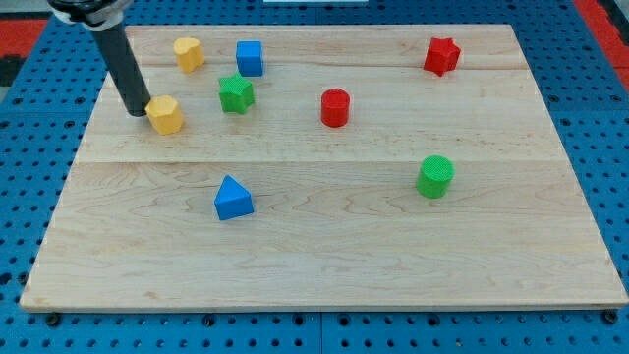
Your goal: Place the yellow hexagon above the blue triangle
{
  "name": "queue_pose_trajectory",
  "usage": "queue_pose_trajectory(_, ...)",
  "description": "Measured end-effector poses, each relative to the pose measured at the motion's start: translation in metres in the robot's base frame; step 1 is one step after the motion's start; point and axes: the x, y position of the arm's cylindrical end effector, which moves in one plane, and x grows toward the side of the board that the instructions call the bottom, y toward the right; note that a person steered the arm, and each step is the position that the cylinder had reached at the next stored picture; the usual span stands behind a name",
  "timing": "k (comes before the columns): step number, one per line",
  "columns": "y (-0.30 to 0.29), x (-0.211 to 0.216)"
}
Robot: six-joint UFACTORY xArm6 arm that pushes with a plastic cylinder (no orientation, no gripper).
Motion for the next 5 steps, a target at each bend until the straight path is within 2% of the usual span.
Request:
queue_pose_trajectory(2, 0.04, 0.005)
queue_pose_trajectory(3, 0.055, 0.026)
queue_pose_trajectory(5, 0.058, 0.039)
